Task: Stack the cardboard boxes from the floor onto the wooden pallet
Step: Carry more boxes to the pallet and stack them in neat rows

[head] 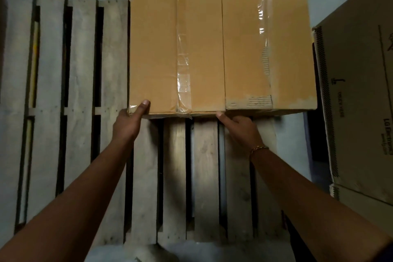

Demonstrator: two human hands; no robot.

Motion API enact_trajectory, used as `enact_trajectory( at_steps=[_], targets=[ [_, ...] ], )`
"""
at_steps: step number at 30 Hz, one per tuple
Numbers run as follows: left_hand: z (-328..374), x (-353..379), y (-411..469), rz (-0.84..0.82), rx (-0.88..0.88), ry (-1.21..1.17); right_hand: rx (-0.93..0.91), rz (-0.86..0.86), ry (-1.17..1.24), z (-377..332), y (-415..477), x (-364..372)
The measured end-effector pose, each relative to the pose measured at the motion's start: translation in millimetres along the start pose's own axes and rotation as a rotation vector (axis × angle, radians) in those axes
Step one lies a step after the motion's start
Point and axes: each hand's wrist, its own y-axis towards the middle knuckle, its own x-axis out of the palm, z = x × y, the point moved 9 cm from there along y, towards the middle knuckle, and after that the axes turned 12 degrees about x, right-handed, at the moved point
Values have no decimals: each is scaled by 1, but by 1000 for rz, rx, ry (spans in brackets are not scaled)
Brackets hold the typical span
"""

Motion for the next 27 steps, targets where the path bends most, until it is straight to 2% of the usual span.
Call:
enact_trajectory(
  at_steps=[3, 5, 7, 11, 16, 20, 27],
  targets=[
    [15, -5, -19, -19, 105, 69, -249, 332, -371, -10, -27, -36],
    [23, -6, -32, -42, 189, 119, -458, 445, -494, -24, -40, -40],
    [30, -7, -38, -61, 287, 194, -554, 431, -610, -34, -36, -34],
    [31, -5, -26, -110, 375, 321, -595, 356, -882, -47, -7, -13],
    [33, 10, -9, -133, 470, 494, -640, 432, -922, -53, 13, -4],
    [37, 14, -3, -127, 533, 476, -666, 471, -917, -51, 16, -1],
    [43, 20, -5, -91, 538, 498, -679, 494, -922, -50, 19, 2]
  ],
)
